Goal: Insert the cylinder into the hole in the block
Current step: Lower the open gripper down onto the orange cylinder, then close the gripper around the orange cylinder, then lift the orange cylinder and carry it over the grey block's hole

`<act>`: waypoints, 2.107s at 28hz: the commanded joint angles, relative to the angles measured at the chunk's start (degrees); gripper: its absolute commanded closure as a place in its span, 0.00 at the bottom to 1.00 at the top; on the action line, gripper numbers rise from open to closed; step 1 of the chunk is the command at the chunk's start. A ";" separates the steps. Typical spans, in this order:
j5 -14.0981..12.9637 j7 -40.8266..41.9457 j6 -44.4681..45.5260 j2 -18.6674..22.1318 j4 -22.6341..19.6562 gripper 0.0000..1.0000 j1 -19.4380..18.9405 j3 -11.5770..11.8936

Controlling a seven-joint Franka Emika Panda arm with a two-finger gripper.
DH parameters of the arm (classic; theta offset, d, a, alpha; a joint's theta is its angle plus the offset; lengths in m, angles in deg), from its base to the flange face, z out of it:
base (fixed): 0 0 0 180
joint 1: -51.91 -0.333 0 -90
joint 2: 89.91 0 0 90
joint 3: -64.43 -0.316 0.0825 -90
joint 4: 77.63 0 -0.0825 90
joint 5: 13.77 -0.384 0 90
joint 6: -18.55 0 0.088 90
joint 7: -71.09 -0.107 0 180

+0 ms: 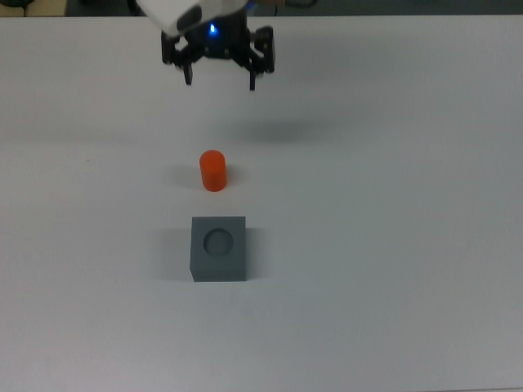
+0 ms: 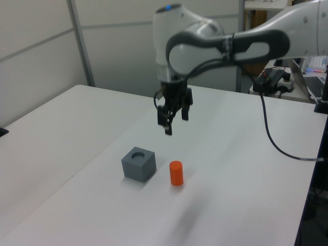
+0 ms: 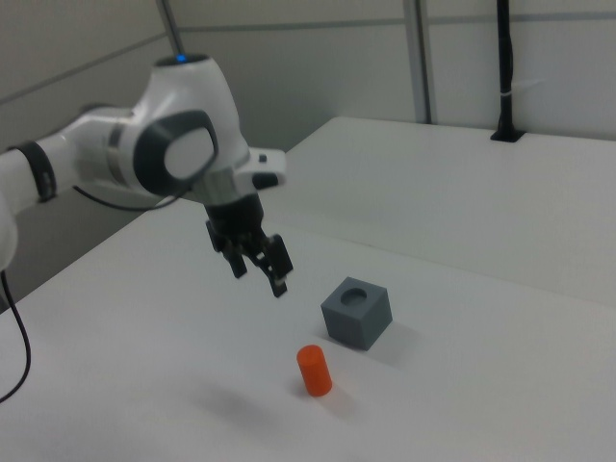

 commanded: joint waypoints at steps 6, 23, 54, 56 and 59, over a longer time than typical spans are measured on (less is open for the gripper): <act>0.76 2.95 -13.48 -0.53 -12.42 0.00 1.06 -0.94; 1.03 3.84 -21.05 -9.85 -12.08 0.00 2.91 -0.85; 0.67 4.45 -14.54 -11.34 2.86 0.91 4.32 -0.41; 0.41 4.28 -14.54 -11.52 4.97 0.91 4.32 -0.41; -0.29 4.10 -14.63 -12.66 7.08 0.90 4.32 -0.41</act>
